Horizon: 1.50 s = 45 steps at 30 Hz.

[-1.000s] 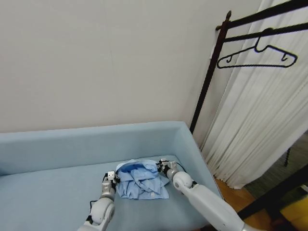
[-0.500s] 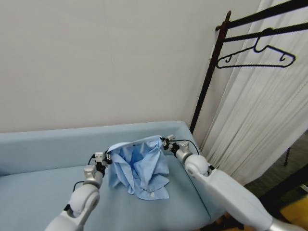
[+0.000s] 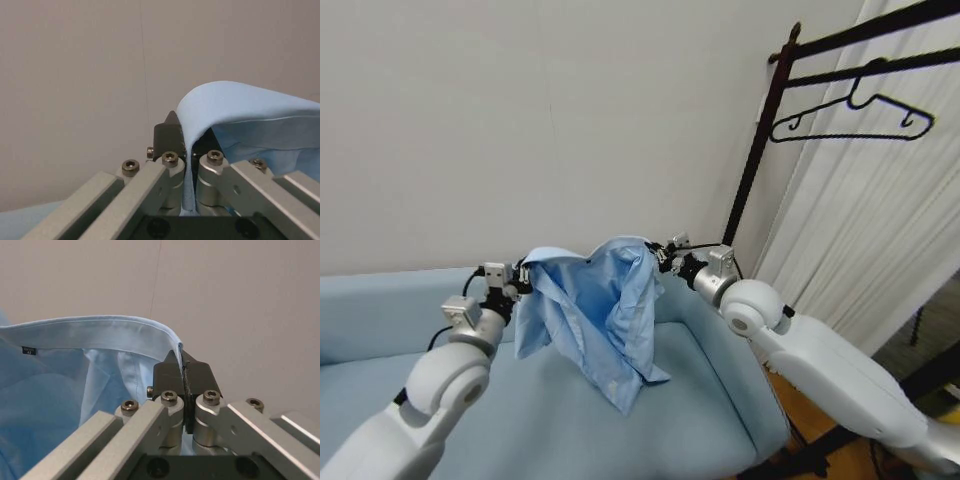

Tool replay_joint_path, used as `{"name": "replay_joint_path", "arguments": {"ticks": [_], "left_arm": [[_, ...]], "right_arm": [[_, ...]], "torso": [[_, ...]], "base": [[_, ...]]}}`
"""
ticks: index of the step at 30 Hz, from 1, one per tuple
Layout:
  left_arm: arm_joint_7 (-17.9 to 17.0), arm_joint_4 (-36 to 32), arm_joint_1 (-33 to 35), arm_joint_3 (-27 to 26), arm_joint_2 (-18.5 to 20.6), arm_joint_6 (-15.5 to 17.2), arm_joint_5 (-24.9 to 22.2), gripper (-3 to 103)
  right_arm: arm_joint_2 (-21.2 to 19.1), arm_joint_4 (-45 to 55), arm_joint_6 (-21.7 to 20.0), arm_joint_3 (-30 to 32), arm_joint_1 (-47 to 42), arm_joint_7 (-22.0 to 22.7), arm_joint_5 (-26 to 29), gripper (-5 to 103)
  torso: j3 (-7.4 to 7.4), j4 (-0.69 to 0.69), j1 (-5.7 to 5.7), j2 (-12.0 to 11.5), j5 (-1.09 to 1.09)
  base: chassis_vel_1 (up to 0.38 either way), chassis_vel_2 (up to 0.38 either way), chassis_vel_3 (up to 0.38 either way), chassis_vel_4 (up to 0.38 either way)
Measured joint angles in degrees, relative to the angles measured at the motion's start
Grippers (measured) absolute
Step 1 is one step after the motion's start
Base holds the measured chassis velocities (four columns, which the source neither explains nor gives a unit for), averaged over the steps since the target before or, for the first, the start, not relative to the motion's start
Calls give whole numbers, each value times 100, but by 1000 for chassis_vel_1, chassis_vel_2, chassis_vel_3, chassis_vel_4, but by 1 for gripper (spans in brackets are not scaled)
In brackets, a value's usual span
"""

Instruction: Pick up the clothes from the sofa and hang them on the clothes hanger.

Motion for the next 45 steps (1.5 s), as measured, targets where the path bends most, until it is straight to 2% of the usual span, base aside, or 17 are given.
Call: {"name": "replay_joint_path", "arguments": {"ticks": [4, 16, 20, 24, 27, 36, 39, 41, 45], "left_arm": [[-57, 26, -480, 109, 320, 136, -428, 1], [-136, 210, -1178, -129, 887, 192, -1017, 1], [-174, 336, -1453, -169, 977, 235, -1180, 1], [-183, 487, -1685, -116, 1019, 271, -1255, 1], [-183, 503, -1743, -56, 1010, 292, -1257, 1], [-176, 553, -1811, 25, 977, 336, -1255, 1], [-177, 567, -1808, 6, 1018, 338, -1263, 1], [-178, 581, -1812, 1, 1033, 338, -1269, 1], [-182, 672, -1905, 32, 1068, 347, -1310, 1]], "right_arm": [[182, -211, -30, -268, 627, 26, 242, 0], [636, -599, -146, -590, 2043, 180, 704, 0], [536, -639, -185, -661, 2303, 20, 883, 0], [114, -708, -190, -795, 2384, -467, 1016, 0], [-23, -741, -174, -796, 2308, -560, 1027, 0], [-37, -735, -180, -708, 2161, -417, 1034, -1], [12, -691, -204, -656, 2103, -264, 1079, 15], [13, -675, -220, -633, 2080, -243, 1104, 15], [-67, -631, -229, -564, 1975, -211, 1146, 37]], "torso": [[0, 0, 0, 0, 0], [0, 1, 0, 0, -1], [0, 1, 0, 0, -1], [0, -1, 0, 0, 1], [0, -2, 0, 0, 1], [0, 1, 0, 0, 0], [0, 1, 0, -1, 0], [0, 1, 0, 0, 0], [0, 1, 0, 0, 0]], "base": [[0, 0, 0, 0], [0, 0, 0, 0], [0, 0, 0, 0], [0, 0, 0, 0], [0, 0, 0, 0], [0, 0, 0, 0], [0, 0, 0, 0], [0, 0, 0, 0], [0, 0, 0, 0]]}}
